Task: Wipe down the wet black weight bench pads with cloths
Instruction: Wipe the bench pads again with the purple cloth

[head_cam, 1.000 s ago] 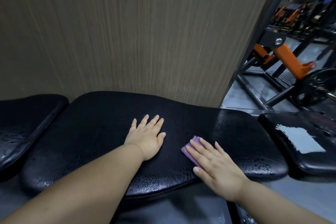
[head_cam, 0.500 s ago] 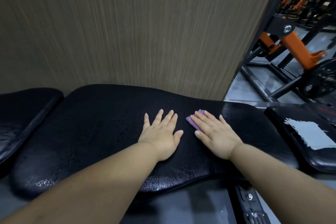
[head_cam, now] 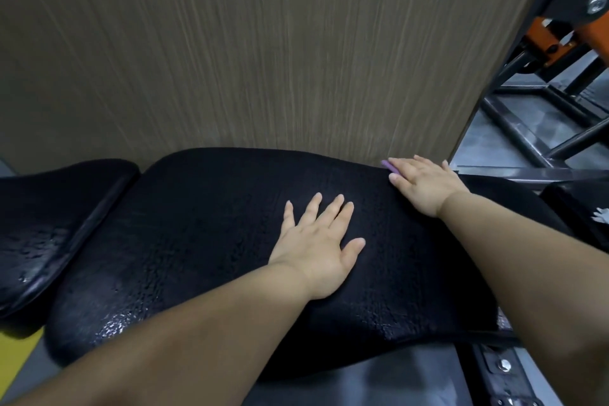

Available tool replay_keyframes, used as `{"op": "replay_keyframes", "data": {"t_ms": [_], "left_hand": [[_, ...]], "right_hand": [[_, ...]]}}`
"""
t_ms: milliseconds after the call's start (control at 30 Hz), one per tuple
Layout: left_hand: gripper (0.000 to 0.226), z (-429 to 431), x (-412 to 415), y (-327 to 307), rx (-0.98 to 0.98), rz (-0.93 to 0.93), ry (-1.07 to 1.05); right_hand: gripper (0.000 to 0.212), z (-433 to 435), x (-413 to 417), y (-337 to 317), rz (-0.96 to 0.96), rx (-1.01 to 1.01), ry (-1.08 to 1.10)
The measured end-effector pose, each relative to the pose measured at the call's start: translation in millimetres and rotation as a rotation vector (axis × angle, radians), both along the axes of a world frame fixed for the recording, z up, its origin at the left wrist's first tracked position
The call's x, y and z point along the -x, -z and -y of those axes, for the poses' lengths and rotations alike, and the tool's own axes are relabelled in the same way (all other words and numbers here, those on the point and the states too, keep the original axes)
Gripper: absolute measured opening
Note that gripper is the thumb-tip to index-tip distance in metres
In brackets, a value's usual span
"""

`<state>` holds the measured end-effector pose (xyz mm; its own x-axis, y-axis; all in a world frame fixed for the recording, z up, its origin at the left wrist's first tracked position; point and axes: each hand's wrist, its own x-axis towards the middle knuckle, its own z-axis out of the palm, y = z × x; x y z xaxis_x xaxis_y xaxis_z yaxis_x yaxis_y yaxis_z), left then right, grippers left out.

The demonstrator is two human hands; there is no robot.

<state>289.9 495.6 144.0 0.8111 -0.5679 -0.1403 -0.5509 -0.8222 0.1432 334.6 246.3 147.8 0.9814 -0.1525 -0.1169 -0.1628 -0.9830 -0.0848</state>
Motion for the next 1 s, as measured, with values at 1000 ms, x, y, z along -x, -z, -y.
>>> {"op": "replay_keyframes", "data": {"t_ms": [1000], "left_hand": [[0.063, 14, 11, -13, -0.019, -0.075, -0.033]], "right_hand": [[0.094, -12, 197, 5, 0.053, 0.024, -0.117]]}}
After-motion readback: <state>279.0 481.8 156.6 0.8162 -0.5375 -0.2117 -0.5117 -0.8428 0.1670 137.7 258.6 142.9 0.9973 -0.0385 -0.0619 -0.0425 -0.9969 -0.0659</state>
